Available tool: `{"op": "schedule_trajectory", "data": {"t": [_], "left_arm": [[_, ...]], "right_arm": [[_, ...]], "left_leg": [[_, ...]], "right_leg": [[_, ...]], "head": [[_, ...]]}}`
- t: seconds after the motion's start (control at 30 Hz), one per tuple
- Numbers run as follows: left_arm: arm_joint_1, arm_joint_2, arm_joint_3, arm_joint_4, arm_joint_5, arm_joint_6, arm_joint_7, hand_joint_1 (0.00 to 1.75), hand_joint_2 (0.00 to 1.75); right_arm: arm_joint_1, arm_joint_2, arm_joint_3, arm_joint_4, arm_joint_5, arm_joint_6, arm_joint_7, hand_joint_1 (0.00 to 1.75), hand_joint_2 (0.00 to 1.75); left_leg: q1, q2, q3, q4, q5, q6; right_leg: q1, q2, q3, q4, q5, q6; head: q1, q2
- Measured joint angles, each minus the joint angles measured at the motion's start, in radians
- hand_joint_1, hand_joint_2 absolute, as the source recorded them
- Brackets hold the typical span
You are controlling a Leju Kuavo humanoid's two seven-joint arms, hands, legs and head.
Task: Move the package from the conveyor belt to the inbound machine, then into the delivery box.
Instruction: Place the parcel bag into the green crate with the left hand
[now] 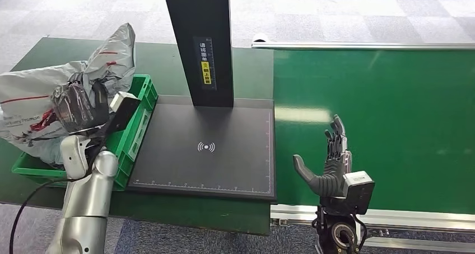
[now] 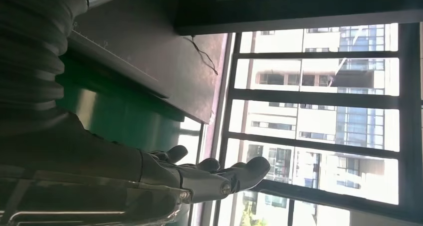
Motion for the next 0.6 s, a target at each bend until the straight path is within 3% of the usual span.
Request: {"op": "schedule_trajectory", "data": {"t": [0.23,0.6], "left_arm": [[-0.082,0.077,0.120,0.262,-0.116,0.000,0.077,1.75,1.75],[-0.097,0.098,0.173,0.368,-0.135,0.000,0.085,1.75,1.75]], "right_arm": [[0.013,-0.016,0.014,-0.009,-0.020,-0.020,0.008,0.00,1.75],[0.015,-0.022,0.023,-0.009,-0.023,-0.021,0.008,0.00,1.75]], "left_leg": [[0.000,0.000,-0.001,0.000,0.000,0.000],[0.000,0.000,-0.001,0.000,0.000,0.000]], "right_leg": [[0.000,0.000,-0.001,0.000,0.000,0.000],[0.000,0.000,-0.001,0.000,0.000,0.000]], "head": [[0.000,0.000],[0.000,0.000]]}}
